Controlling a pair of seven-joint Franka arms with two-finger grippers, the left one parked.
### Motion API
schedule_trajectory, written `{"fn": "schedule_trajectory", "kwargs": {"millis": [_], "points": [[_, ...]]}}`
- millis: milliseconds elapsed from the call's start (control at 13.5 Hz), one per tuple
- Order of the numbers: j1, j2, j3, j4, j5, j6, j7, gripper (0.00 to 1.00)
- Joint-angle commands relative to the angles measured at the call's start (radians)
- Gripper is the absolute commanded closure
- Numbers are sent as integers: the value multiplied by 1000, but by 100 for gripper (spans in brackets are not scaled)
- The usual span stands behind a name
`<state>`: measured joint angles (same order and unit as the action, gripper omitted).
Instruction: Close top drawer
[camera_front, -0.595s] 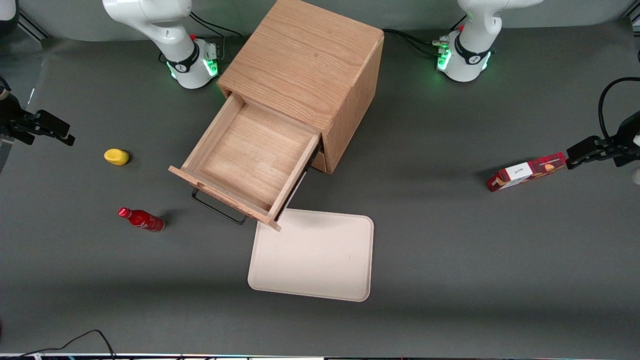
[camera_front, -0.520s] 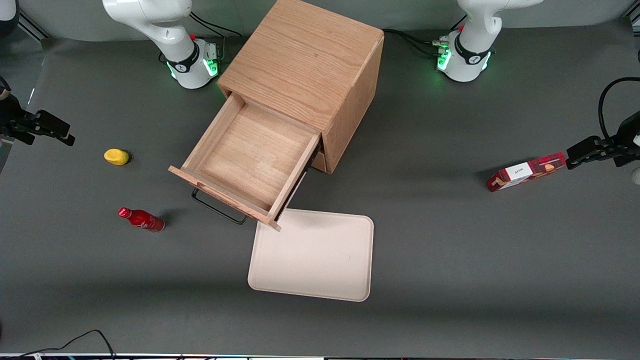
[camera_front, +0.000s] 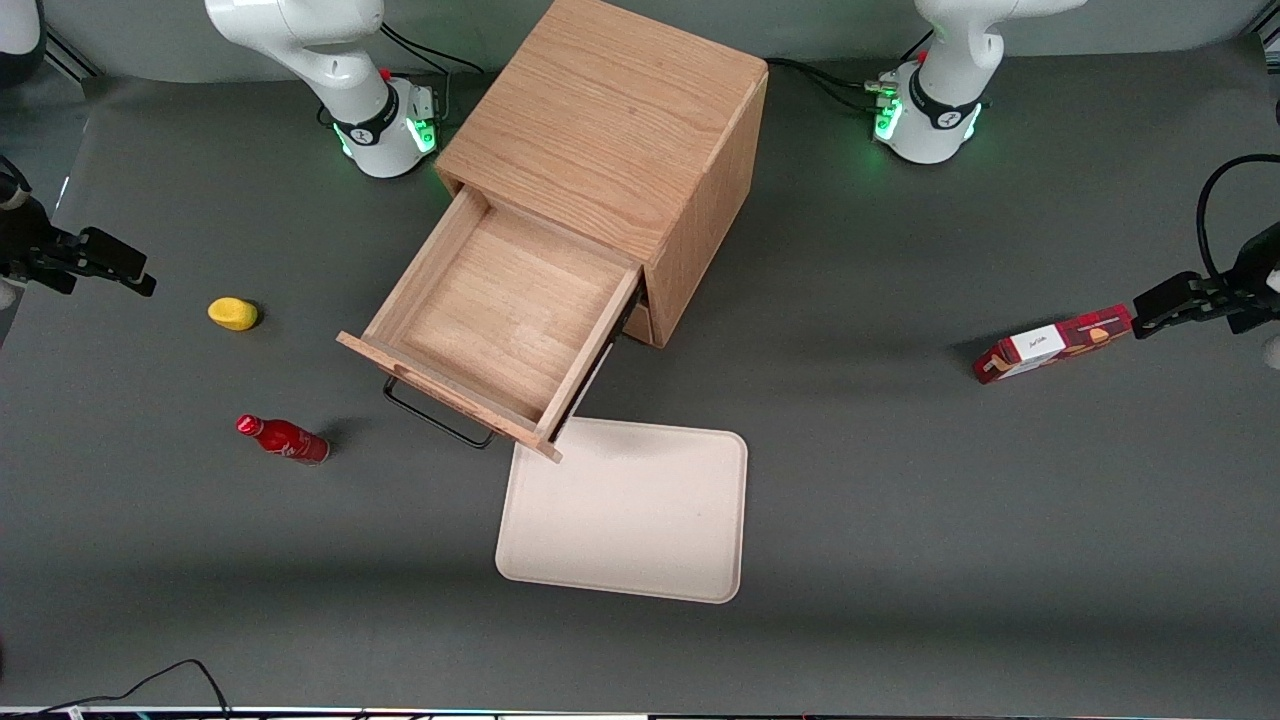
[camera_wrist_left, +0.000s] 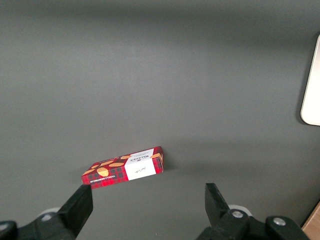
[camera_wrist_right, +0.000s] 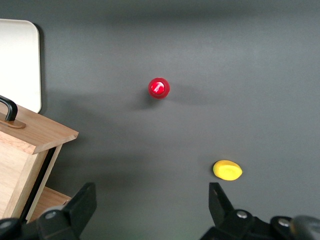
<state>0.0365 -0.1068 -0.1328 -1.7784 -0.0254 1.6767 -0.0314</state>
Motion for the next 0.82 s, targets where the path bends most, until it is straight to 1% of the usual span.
{"fn": "schedule_trajectory", "kwargs": {"millis": [0,223,297,595,743], "points": [[23,50,12,37,-21,20,-59,0],[13,165,56,169,-13,15,-171,0],[19,203,56,219,-10,12,-204,0],[19,373,125,394,4,5,-248,0],[16,459,169,497,22,-3,-292,0]]}}
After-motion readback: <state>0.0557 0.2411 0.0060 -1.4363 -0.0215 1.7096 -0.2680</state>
